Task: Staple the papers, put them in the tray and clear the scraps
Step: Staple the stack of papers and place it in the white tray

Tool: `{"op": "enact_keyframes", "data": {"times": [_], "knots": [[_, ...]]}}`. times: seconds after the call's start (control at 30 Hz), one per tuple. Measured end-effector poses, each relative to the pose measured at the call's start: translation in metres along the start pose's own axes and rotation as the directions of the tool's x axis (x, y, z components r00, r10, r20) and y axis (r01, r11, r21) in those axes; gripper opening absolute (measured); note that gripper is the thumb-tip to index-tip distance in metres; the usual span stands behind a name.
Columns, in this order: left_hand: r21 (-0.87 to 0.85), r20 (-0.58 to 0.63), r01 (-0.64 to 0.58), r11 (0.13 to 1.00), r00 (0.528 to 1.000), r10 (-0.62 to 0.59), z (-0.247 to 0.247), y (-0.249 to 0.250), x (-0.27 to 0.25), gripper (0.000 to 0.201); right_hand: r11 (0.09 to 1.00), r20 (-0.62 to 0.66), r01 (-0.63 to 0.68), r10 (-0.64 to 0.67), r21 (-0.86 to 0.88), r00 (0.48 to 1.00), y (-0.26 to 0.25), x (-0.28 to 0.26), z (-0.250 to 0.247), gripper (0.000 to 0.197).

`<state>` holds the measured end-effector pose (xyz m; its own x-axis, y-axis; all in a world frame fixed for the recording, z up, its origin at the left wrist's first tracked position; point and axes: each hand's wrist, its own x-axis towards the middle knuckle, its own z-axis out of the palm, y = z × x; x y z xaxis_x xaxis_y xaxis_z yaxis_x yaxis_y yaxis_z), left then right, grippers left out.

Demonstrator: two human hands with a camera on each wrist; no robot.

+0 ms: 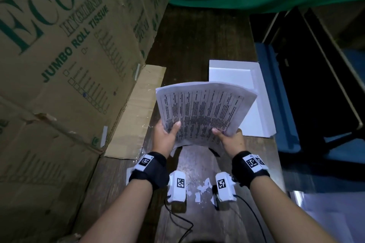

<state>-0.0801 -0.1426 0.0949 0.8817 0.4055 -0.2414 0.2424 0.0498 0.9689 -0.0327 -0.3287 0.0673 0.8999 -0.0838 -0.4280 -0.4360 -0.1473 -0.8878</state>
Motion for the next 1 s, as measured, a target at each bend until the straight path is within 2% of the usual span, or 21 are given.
{"op": "enact_keyframes", "data": {"times": [0.1,0.23,0.3,0.37,0.47,0.53,0.6,0.63,0.67,0.7,0.77,0.8,0.83,0.9,1.0], "knots": [[0.019,0.019,-0.010,1.000,1.000,0.010,-0.002,0.005,-0.002,0.027,0.999,0.019,0.033,-0.033,-0.010,0.999,-0.009,-0.005,-0.002,0.038],[-0.008,0.046,-0.082,0.997,0.996,0.082,-0.011,0.027,0.002,0.021,0.996,0.004,0.086,-0.086,-0.008,0.996,-0.021,-0.002,-0.007,0.043],[-0.024,0.051,-0.129,0.991,0.990,0.130,-0.014,0.045,0.005,0.016,0.998,-0.021,0.064,-0.064,0.007,0.998,-0.025,0.000,-0.010,0.050],[-0.031,0.052,-0.174,0.984,0.983,0.175,-0.014,0.059,0.006,0.016,0.999,-0.030,0.044,-0.044,0.002,0.999,-0.023,0.000,-0.011,0.046],[0.008,0.053,-0.172,0.985,0.984,0.171,-0.010,0.060,0.002,0.014,0.996,-0.002,0.032,-0.032,-0.086,0.999,-0.014,-0.003,-0.011,0.047],[0.044,0.042,-0.160,0.986,0.986,0.158,-0.007,0.053,0.001,0.015,0.990,-0.007,0.080,-0.081,-0.113,0.997,-0.019,-0.010,-0.014,0.049],[0.056,0.029,-0.157,0.986,0.987,0.156,-0.006,0.047,0.002,0.014,0.984,-0.062,0.170,-0.173,-0.048,0.983,-0.035,-0.021,-0.020,0.057],[0.057,0.025,-0.156,0.986,0.988,0.154,-0.006,0.046,0.002,0.014,0.964,-0.106,0.264,-0.265,-0.018,0.958,-0.046,-0.028,-0.023,0.067],[0.054,0.022,-0.153,0.987,0.988,0.152,-0.006,0.046,0.003,0.015,0.922,-0.159,0.387,-0.386,-0.030,0.909,-0.058,-0.035,-0.027,0.079],[0.049,0.018,-0.148,0.988,0.989,0.148,-0.005,0.046,0.004,0.016,0.852,-0.196,0.517,-0.522,-0.080,0.830,-0.069,-0.043,-0.029,0.088],[0.047,0.020,-0.143,0.989,0.990,0.143,-0.005,0.047,0.006,0.017,0.657,-0.212,0.705,-0.754,-0.267,0.622,-0.084,-0.052,-0.032,0.094],[0.049,0.026,-0.144,0.988,0.989,0.143,-0.005,0.047,0.006,0.018,0.557,-0.189,0.745,-0.829,-0.367,0.527,-0.087,-0.053,-0.031,0.090],[0.051,0.028,-0.144,0.988,0.989,0.143,-0.004,0.047,0.007,0.019,0.484,-0.156,0.753,-0.870,-0.446,0.467,-0.090,-0.052,-0.030,0.083],[0.048,0.031,-0.141,0.989,0.990,0.140,-0.004,0.047,0.008,0.023,0.413,-0.107,0.733,-0.898,-0.541,0.427,-0.089,-0.051,-0.026,0.065],[0.047,0.040,-0.170,0.984,0.985,0.168,-0.003,0.048,0.009,0.023,0.424,-0.098,0.704,-0.885,-0.570,0.455,-0.085,-0.046,-0.025,0.041]]}}
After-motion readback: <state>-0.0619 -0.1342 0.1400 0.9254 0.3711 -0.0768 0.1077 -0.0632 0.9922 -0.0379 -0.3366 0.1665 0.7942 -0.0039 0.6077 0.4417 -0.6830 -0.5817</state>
